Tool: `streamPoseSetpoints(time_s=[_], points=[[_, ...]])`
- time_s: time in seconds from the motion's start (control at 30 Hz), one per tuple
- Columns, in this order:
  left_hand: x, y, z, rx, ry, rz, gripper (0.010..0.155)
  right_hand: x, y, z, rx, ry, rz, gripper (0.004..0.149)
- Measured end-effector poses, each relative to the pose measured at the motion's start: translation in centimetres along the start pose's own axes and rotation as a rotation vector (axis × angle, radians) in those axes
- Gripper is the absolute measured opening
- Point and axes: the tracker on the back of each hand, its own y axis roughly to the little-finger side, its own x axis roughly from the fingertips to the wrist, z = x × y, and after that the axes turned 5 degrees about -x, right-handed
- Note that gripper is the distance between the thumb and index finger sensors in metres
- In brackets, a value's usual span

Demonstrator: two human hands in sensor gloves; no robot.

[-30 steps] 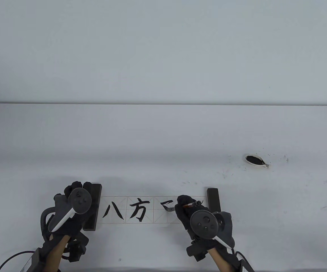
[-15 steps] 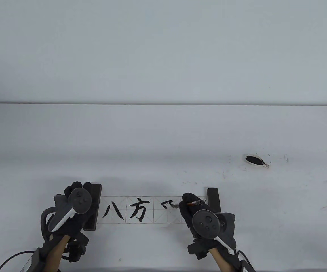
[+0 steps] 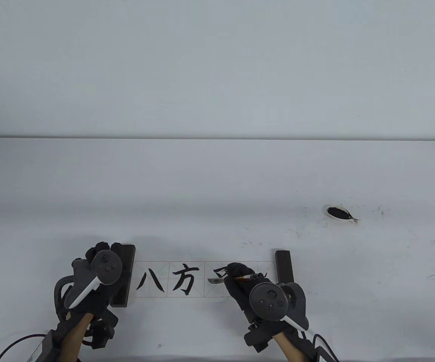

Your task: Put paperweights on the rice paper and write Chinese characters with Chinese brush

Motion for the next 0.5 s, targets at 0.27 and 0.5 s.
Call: streamPoseSetpoints(time_s=[0.27,0.5], points=[[0.0,0.0,0.0,0.0,0.0,0.0,0.081,0.5,0.1,1.5,0.142,0.103,-0.085,0.043],[0.0,0.0,0.0,-0.001,-0.001,0.0,0.081,0.8,0.0,2.1,0.146,0.161,-0.102,0.042]])
